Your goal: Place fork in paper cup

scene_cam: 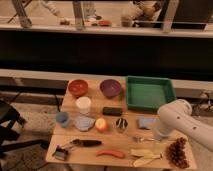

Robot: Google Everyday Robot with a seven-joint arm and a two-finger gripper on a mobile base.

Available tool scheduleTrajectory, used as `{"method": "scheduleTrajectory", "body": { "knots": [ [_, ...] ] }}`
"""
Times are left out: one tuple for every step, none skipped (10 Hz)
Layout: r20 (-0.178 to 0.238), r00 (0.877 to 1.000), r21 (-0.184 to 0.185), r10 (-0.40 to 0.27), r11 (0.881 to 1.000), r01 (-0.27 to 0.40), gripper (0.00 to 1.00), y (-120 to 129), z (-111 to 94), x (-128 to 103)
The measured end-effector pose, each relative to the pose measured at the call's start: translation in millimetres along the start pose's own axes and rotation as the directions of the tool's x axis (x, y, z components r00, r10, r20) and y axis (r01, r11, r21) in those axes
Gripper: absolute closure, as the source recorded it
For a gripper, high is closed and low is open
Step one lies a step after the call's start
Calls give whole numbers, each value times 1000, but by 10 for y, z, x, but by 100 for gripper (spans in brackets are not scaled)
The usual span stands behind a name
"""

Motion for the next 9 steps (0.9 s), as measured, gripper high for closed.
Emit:
{"method": "scheduleTrajectory", "body": {
  "knots": [
    [0, 1000, -2, 6, 1000, -6, 20, 8, 10, 23],
    [0, 1000, -1, 5, 1000, -5, 20, 2, 7, 12],
    [1, 1000, 8, 2, 1000, -2, 20, -30, -22, -34],
    [1, 1000, 13, 2, 1000, -2, 20, -42, -41, -44],
    [3, 1000, 20, 2, 1000, -2, 20, -50, -60, -50],
    [4, 1000, 25, 0, 1000, 0, 20, -61, -76, -63],
    [8, 1000, 31, 0, 1000, 0, 20, -66, -88, -68],
    [10, 1000, 35, -4, 999, 3, 20, -61, -92, -65],
    [12, 1000, 42, -10, 999, 9, 20, -57, -93, -71]
  ]
}}
